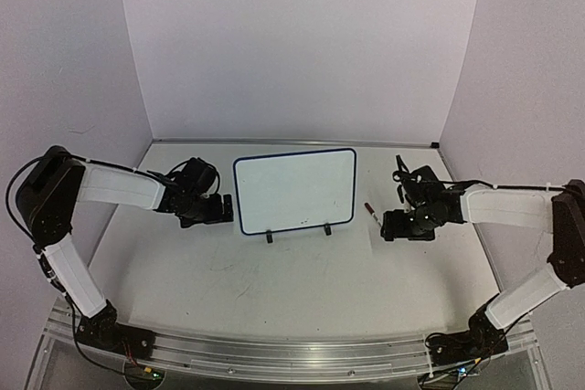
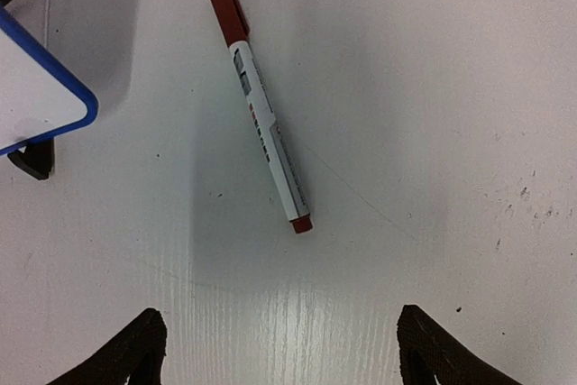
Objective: Write a sentence on the whiteboard
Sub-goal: Adjust the whiteboard at the center of the board, then pick up the whiteboard marker from the center of the board.
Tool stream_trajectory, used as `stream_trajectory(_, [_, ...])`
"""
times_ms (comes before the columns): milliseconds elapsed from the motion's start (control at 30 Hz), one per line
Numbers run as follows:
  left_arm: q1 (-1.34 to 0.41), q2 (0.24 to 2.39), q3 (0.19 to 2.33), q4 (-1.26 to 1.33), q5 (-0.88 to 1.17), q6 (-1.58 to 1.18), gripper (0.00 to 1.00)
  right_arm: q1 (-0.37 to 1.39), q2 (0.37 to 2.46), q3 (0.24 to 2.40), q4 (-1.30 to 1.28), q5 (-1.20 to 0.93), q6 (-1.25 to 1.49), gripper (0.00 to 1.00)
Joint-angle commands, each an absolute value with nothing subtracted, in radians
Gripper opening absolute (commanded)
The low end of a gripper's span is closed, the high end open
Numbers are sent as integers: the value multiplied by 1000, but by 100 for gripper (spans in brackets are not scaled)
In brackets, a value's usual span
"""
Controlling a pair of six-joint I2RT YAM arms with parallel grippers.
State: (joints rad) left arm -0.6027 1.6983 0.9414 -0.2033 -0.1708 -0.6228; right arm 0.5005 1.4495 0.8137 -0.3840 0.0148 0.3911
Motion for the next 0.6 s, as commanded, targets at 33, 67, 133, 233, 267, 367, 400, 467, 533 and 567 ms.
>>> stream_trajectory(33, [-534,1460,856,-310,-219,-584,99,458,1607,984,-481,-42,289,75])
stream_trajectory(67, [-517,1422,843,-332,-214,-576,99,450,1634,1008,-496,-38,276,73])
stream_trajectory(133, [-474,1327,817,-375,-172,-560,100,431,1681,1052,-515,-44,257,69])
stream_trajectory(233, [-411,1212,781,-434,-112,-529,99,410,1757,1116,-549,-56,233,61])
stream_trajectory(267, [-402,1172,775,-455,-104,-517,100,407,1786,1132,-558,-56,226,58])
stream_trajectory(367, [-397,1107,779,-535,-88,-496,99,404,1838,1173,-586,-44,214,52])
stream_trajectory(400, [-396,1099,785,-558,-79,-494,100,404,1850,1181,-592,-42,211,50])
stream_trajectory(467, [-396,1089,794,-592,-56,-491,99,405,1873,1195,-601,-38,205,46])
stream_trajectory(533, [-396,1083,797,-604,-30,-493,100,404,1892,1205,-608,-34,200,41])
stream_trajectory(567, [-396,1077,796,-603,-16,-496,100,404,1900,1210,-610,-34,197,38])
